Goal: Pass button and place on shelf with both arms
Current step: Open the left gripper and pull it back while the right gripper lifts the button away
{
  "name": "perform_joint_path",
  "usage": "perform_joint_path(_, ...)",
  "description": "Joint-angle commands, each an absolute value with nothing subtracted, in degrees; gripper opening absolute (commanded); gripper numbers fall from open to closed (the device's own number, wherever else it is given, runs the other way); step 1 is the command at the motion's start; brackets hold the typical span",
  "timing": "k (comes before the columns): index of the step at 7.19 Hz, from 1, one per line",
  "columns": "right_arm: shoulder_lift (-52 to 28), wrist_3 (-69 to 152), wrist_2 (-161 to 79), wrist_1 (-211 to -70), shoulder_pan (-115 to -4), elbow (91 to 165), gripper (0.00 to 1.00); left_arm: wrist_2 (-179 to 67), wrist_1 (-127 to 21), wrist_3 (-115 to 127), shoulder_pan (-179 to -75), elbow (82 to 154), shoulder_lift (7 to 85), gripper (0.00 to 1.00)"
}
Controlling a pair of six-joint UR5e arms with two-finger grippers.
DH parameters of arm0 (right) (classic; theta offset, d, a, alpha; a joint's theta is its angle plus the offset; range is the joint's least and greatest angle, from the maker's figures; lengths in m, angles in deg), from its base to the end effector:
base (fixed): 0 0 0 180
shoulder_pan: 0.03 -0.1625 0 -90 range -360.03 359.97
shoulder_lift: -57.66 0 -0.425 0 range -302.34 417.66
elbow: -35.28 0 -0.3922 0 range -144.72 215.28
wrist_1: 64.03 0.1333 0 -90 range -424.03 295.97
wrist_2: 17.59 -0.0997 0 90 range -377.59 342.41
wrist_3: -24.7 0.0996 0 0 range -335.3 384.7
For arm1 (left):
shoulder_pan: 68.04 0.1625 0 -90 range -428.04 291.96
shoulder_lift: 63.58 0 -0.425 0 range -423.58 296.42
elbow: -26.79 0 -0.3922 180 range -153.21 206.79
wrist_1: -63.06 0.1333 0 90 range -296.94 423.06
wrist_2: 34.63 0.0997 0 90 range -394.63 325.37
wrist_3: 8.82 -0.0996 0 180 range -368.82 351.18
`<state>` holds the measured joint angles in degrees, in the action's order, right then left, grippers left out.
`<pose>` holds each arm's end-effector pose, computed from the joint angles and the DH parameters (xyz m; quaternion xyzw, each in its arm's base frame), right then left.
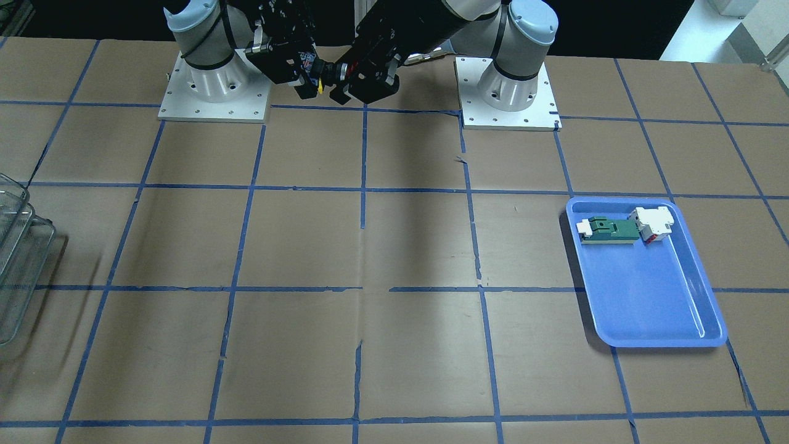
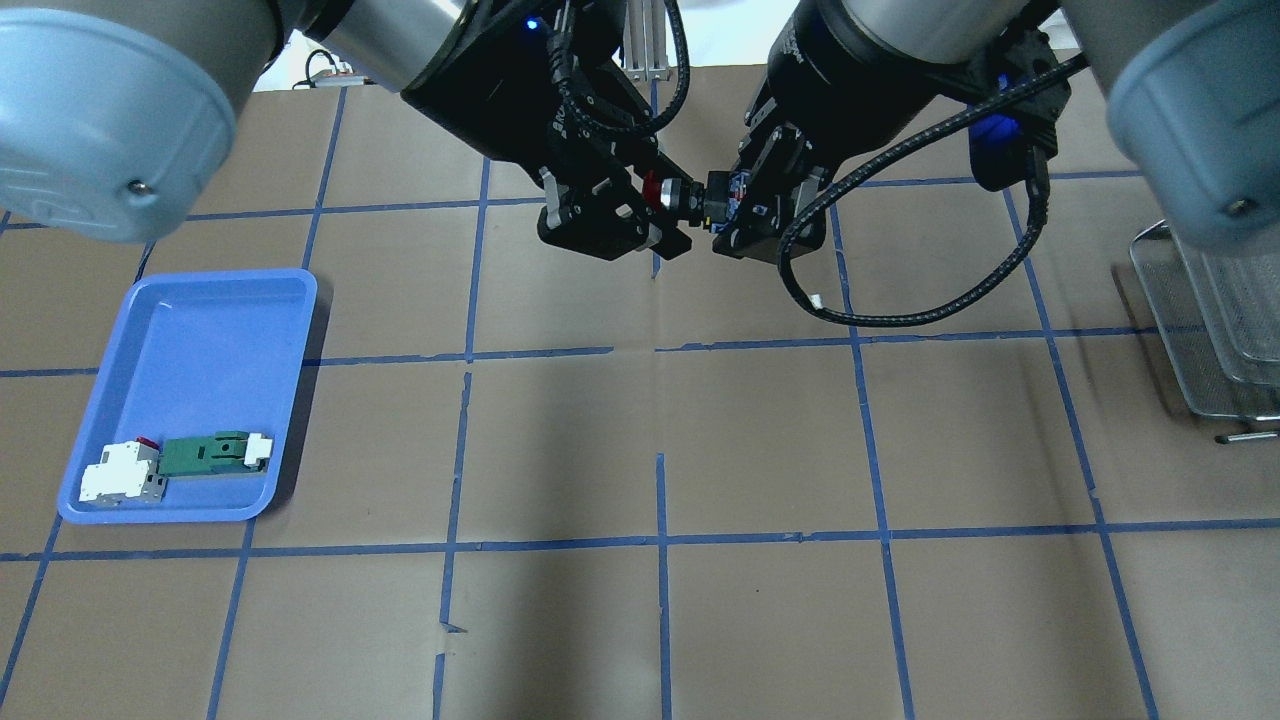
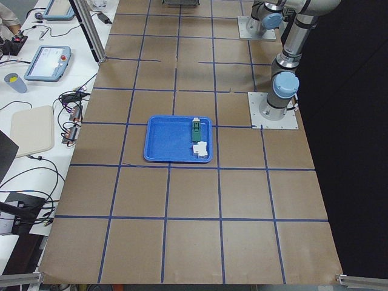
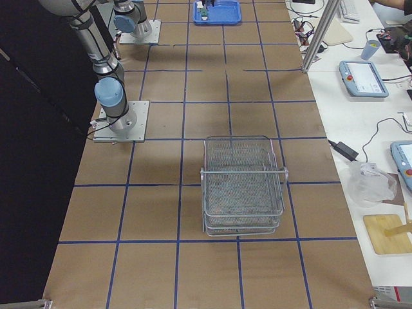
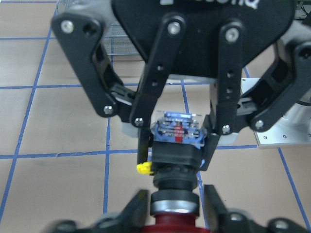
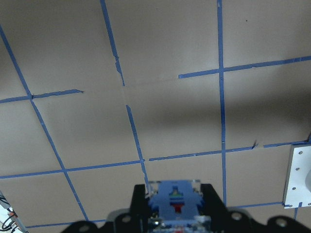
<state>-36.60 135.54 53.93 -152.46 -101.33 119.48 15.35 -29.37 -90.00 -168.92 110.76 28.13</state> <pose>0.2532 -0.4258 0.5761 0.7438 0.6448 0.1048 0.1414 -0.2893 -0.4596 0.5439 -0.6801 -0.6482 0.2096 0.2708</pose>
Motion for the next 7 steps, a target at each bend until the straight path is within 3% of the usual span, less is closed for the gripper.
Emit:
perform_joint_path(1, -36.65, 135.44, 54.13, -152.54, -101.28, 119.48, 0.00, 15.55, -29.40, -90.03, -168.85, 110.46, 28.17, 0.90)
perform_joint_path(2, -36.65, 135.44, 54.13, -152.54, -101.28, 119.48, 0.00, 15.73, -29.58, -90.03, -168.85, 110.02, 28.17, 1.00)
perform_joint_path(7, -36.65, 119.77, 60.01, -152.10, -93.32, 119.74, 0.00, 40.81, -31.76, -70.81, -167.80, 107.48, 29.66, 1.00)
